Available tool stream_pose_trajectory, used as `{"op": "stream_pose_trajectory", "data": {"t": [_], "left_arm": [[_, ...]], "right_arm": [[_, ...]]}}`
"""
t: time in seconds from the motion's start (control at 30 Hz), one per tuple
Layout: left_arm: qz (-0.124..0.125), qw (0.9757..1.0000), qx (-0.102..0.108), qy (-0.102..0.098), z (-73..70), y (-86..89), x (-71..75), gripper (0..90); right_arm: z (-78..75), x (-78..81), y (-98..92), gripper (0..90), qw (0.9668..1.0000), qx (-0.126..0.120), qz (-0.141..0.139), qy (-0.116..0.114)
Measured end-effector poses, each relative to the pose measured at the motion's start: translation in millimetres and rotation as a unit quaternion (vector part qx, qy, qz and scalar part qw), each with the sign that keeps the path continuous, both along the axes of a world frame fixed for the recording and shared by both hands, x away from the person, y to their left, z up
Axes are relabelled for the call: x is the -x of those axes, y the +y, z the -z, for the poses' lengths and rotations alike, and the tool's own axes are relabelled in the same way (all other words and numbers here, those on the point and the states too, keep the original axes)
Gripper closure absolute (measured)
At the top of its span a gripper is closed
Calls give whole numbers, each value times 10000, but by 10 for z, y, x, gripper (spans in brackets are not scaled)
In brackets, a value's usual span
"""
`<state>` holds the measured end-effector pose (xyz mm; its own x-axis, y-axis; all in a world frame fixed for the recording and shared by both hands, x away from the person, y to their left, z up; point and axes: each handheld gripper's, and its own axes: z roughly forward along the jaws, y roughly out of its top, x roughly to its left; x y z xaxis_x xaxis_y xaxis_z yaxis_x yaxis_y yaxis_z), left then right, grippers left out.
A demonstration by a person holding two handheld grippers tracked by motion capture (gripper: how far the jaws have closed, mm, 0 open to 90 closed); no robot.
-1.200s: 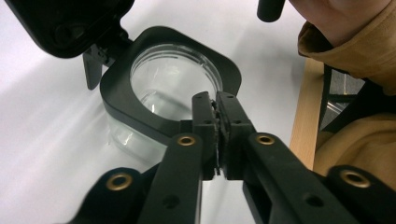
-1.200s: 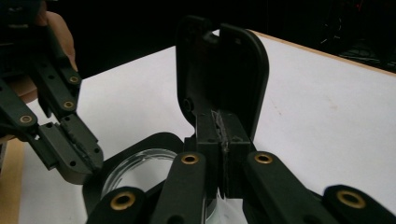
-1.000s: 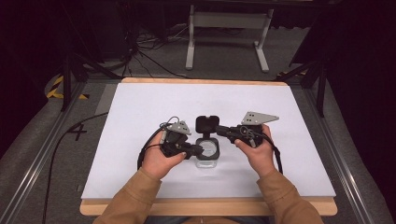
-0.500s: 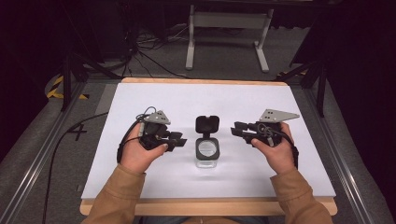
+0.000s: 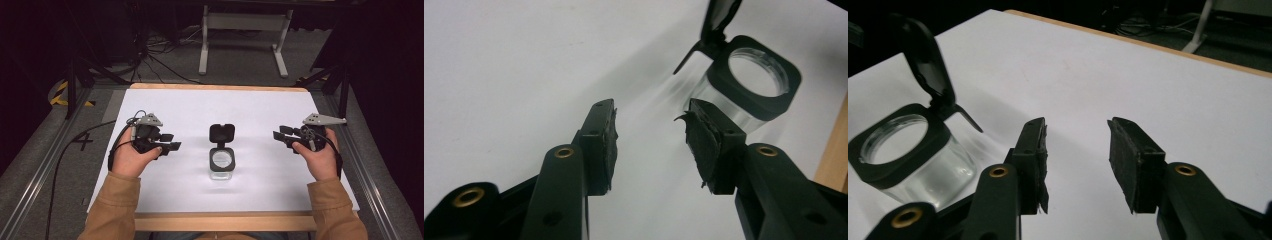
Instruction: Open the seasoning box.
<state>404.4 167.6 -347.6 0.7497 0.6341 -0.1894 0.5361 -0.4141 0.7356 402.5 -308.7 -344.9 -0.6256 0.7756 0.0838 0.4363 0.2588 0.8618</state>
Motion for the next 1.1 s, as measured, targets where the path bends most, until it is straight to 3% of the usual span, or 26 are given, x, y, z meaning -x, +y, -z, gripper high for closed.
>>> {"op": "stream_pose_trajectory", "data": {"t": [0.33,0.63,0.8,1.1], "left_arm": [[-112,9997,-224,83,251,172,-172,469],[-315,9982,-334,380,505,265,-302,435],[-429,9969,-430,503,618,316,-353,423],[-433,9954,-632,569,763,341,-404,392]], "right_arm": [[204,-136,-193,520,9984,290,268,392],[460,-269,-303,482,9947,546,475,734],[584,-323,-329,457,9927,635,530,879],[794,-397,-311,450,9879,1012,493,1068]]}}
